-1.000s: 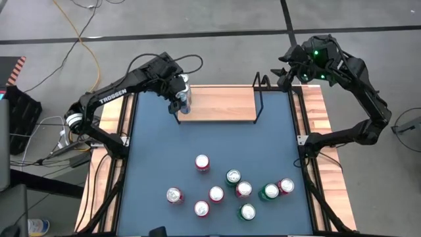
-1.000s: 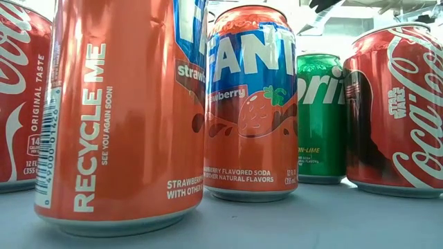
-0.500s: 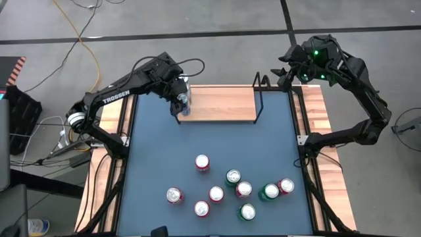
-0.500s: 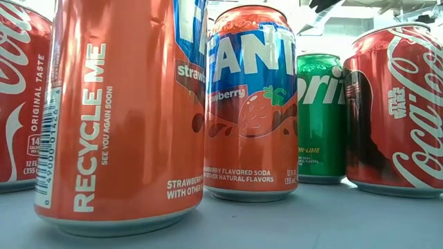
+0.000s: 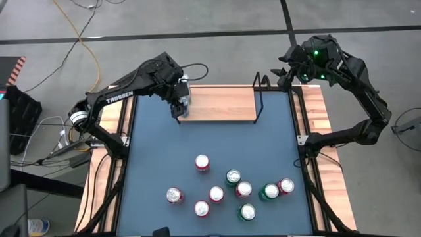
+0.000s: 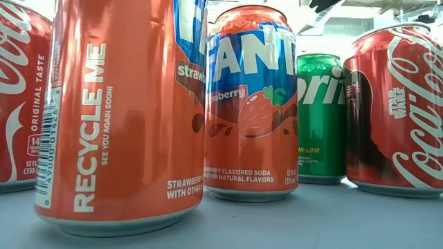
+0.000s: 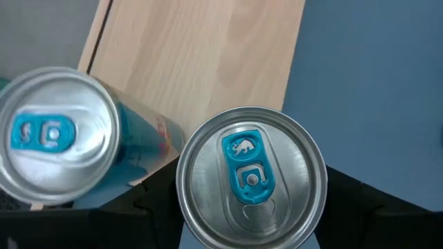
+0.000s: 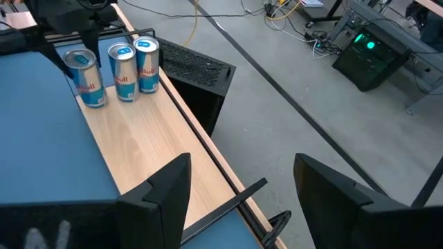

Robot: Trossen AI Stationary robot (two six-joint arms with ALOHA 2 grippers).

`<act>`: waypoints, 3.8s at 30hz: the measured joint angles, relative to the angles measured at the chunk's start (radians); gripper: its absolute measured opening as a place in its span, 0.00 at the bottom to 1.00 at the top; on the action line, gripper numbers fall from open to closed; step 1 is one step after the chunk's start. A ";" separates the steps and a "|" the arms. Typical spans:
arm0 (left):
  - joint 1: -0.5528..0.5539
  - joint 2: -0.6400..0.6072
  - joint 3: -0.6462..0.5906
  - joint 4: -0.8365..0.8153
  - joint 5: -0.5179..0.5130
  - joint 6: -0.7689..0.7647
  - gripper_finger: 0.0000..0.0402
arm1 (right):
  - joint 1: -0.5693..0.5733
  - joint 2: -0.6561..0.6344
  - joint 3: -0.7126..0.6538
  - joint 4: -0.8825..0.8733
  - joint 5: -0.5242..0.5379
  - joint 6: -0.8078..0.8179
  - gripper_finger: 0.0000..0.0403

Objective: Place canned beverage on shelf
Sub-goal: Put the blue soda can on the shelf aligned with the other blue soda cans

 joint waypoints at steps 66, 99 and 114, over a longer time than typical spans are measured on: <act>0.003 -0.002 0.249 -0.225 -0.109 0.045 0.67 | 0.000 0.000 0.000 -0.003 0.000 -0.035 0.59; -0.138 0.003 0.049 -0.115 -0.003 -0.016 0.00 | 0.000 0.000 0.000 -0.039 0.000 -0.034 0.59; -0.081 0.003 0.049 -0.110 -0.049 0.001 0.00 | 0.000 0.000 0.000 -0.038 0.000 -0.034 0.59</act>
